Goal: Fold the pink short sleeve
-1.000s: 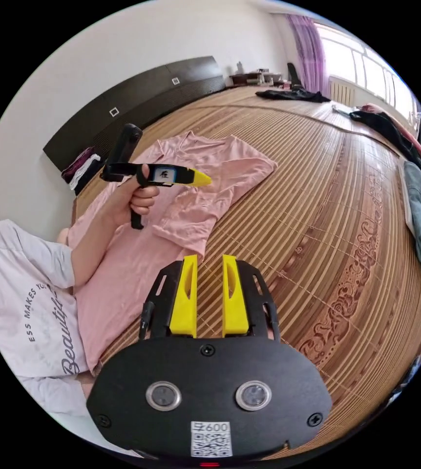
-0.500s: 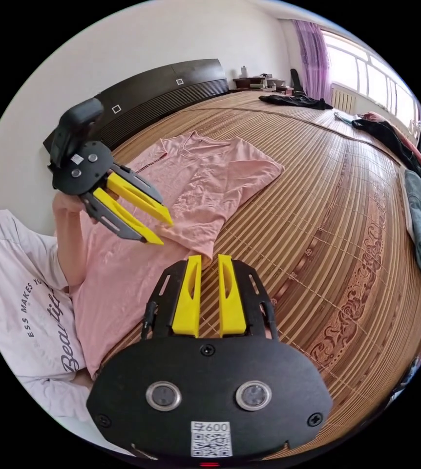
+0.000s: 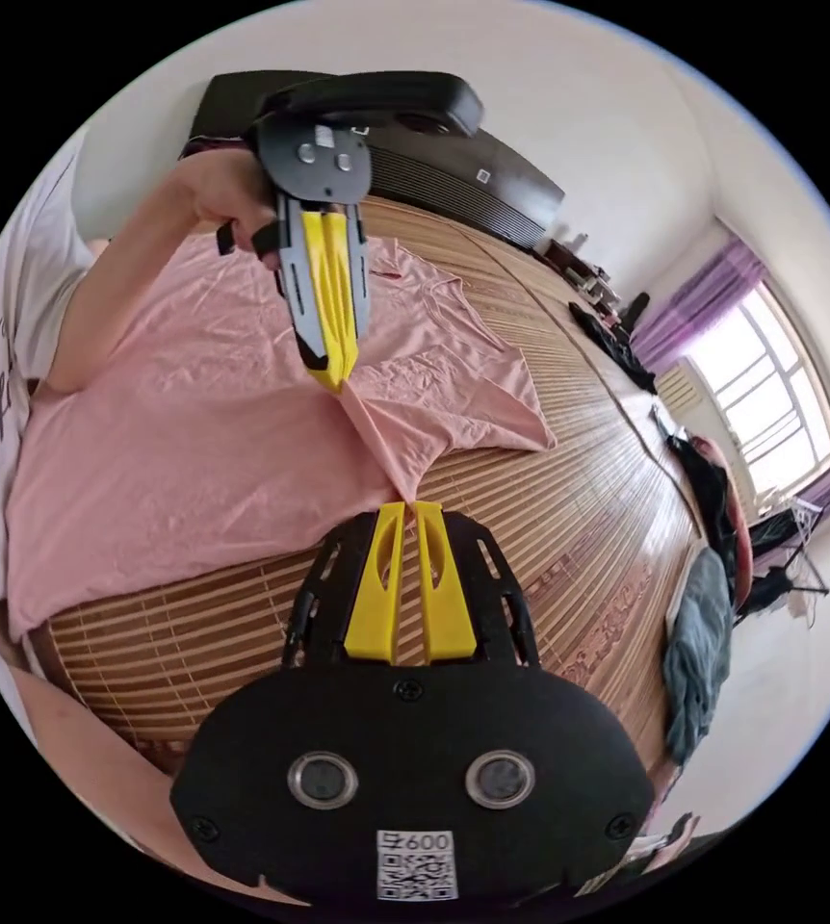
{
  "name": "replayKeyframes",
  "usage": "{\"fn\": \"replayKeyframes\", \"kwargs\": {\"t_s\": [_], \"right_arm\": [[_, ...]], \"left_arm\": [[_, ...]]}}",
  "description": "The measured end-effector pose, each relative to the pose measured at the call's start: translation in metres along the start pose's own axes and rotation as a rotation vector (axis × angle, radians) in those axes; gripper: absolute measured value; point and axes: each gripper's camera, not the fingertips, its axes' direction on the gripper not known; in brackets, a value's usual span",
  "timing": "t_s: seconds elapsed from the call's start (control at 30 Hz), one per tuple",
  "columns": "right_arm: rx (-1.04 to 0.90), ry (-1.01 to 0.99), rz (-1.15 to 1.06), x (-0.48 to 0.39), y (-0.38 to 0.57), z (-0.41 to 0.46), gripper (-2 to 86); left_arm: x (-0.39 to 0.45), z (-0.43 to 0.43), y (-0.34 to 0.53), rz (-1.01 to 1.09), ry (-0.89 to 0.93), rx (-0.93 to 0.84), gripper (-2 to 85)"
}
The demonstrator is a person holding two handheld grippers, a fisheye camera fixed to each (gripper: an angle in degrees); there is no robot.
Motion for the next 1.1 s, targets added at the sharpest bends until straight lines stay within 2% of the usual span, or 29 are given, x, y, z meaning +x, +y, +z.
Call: {"fn": "replayKeyframes", "kwargs": {"t_s": [0.13,0.3,0.4,0.47,0.53,0.67,0.87,1.1], "right_arm": [[0.023,0.048,-0.064,-0.015,0.022,0.011,-0.9],[-0.101,0.252,0.031,-0.005,0.037,0.037,-0.8],[0.003,0.076,0.059,0.002,0.044,0.028,-0.8],[0.119,-0.113,0.026,0.004,0.047,0.02,-0.8],[0.131,-0.146,0.036,0.007,0.045,0.026,-0.8],[-0.065,-0.14,0.084,0.017,0.045,0.07,-0.8],[-0.096,-0.133,0.177,0.037,0.046,0.093,-0.8],[-0.108,-0.093,0.183,0.042,0.051,0.104,-0.8]], "left_arm": [[0.008,0.013,0.001,-0.004,-0.001,-0.007,1.4],[0.006,0.031,-0.004,-0.011,0.003,-0.023,1.4],[0.006,0.038,-0.007,0.0,0.031,-0.026,1.5],[0.005,0.039,-0.008,0.002,0.025,-0.031,1.6],[0.002,0.037,-0.008,0.007,0.025,-0.024,1.6],[-0.011,0.027,-0.004,-0.004,0.037,-0.005,1.5],[-0.027,0.014,-0.004,0.022,0.035,-0.008,1.5],[-0.049,-0.003,-0.001,0.072,0.054,-0.06,2.2]]}}
